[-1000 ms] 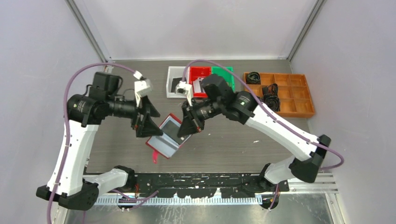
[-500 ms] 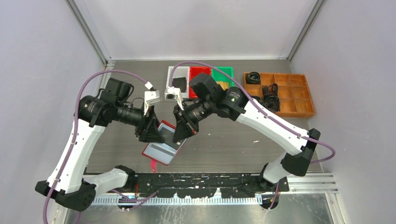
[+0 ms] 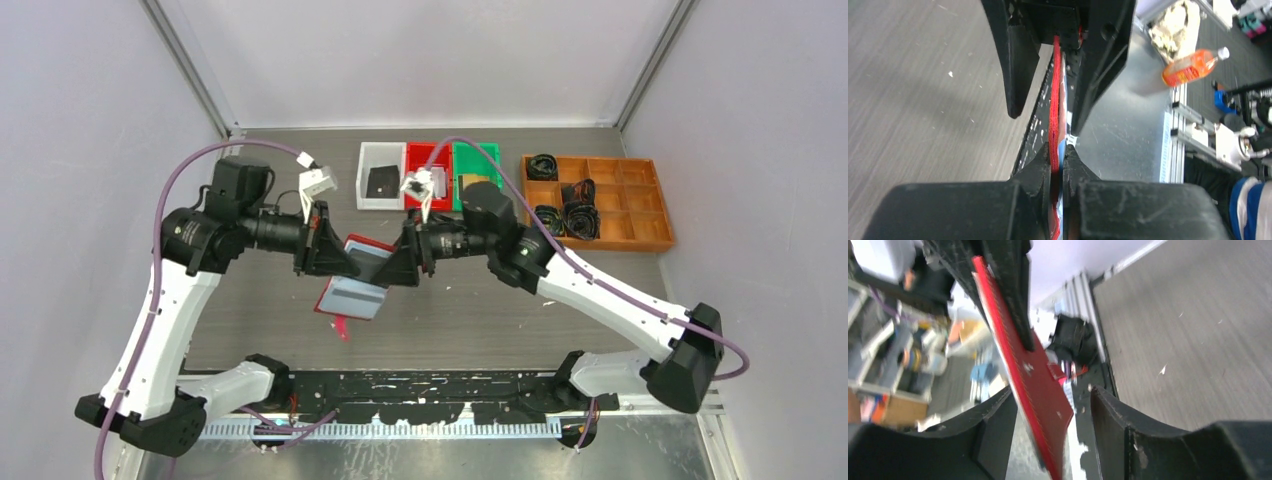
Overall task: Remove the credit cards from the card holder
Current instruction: Remove the credit card from the card holder.
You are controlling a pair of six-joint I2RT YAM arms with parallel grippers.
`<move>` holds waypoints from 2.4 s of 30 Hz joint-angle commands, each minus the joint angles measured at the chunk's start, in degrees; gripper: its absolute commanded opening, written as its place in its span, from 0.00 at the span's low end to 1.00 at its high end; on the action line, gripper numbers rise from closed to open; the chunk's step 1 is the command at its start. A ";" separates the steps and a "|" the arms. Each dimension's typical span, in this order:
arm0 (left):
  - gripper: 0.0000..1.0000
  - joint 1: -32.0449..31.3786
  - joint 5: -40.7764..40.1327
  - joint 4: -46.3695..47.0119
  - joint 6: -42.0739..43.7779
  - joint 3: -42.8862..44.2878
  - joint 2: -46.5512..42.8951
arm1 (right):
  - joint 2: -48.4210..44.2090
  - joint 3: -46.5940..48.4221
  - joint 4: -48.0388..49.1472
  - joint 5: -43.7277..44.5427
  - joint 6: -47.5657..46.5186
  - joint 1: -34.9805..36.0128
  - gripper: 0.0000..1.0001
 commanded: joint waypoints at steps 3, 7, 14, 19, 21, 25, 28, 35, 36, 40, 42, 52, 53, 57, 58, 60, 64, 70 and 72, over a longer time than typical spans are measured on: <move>0.00 4.59 2.53 22.23 -22.51 -2.15 -3.40 | -6.88 -18.22 53.16 9.18 28.67 -2.59 0.53; 0.00 6.21 2.98 31.04 -31.42 -4.40 -4.63 | -5.73 -22.12 64.09 11.67 36.02 -2.68 0.28; 0.53 6.29 3.52 20.50 -19.53 -4.68 -4.97 | -6.63 -13.35 41.16 1.16 29.88 -4.08 0.01; 0.65 6.34 6.19 4.54 -3.85 -0.60 -1.63 | -3.23 2.84 -5.23 -6.34 4.65 -2.77 0.01; 0.65 6.27 9.48 -2.38 2.69 0.85 0.38 | -0.63 7.82 -15.64 -7.53 -1.59 -2.07 0.01; 0.58 6.26 12.83 -9.75 8.70 1.76 3.35 | 4.52 16.13 -29.94 -6.52 -11.28 1.45 0.01; 0.54 6.24 14.12 -12.97 11.42 2.24 3.63 | 8.67 21.00 -36.32 -4.77 -14.49 3.23 0.01; 0.35 6.22 12.93 -15.09 14.08 -1.04 2.63 | 13.04 27.49 -38.87 -5.68 -16.10 3.80 0.01; 0.31 6.26 12.57 -15.39 14.61 -1.38 2.54 | 13.45 28.38 -39.22 -5.85 -16.36 3.82 0.01; 0.23 6.25 12.33 -16.85 16.35 -2.01 2.68 | 14.86 31.99 -41.26 -6.64 -17.50 3.78 0.01; 0.26 6.27 12.61 -17.44 16.50 -1.93 2.82 | 15.24 32.93 -42.01 -6.80 -18.07 3.82 0.01; 0.22 6.18 15.29 -21.18 20.20 -1.32 4.90 | 18.46 38.13 -47.26 -6.36 -21.01 3.79 0.05; 0.15 6.16 15.64 -21.02 20.05 -1.20 5.12 | 18.81 38.36 -46.86 -6.43 -20.78 3.81 0.09; 0.00 6.18 15.79 -17.68 17.00 -1.23 5.21 | 17.60 36.12 -40.24 -6.74 -16.93 3.40 0.38; 0.00 6.22 15.50 -15.16 14.69 -1.63 4.88 | 16.17 33.64 -35.86 -7.17 -13.94 2.86 0.45; 0.00 6.58 14.89 -8.71 8.69 -2.83 3.48 | 12.45 26.08 -22.88 -9.10 -5.17 0.09 0.51; 0.00 10.00 14.69 12.64 -11.34 -8.25 -2.45 | 3.09 2.41 20.71 -12.16 21.71 -5.27 0.52; 0.00 11.98 13.72 27.28 -25.90 -13.77 -6.82 | -3.05 -14.47 49.66 -8.46 39.29 -6.64 0.41; 0.06 11.96 15.84 27.04 -26.26 -14.62 -6.96 | -3.18 -14.95 48.72 -8.57 38.72 -6.68 0.22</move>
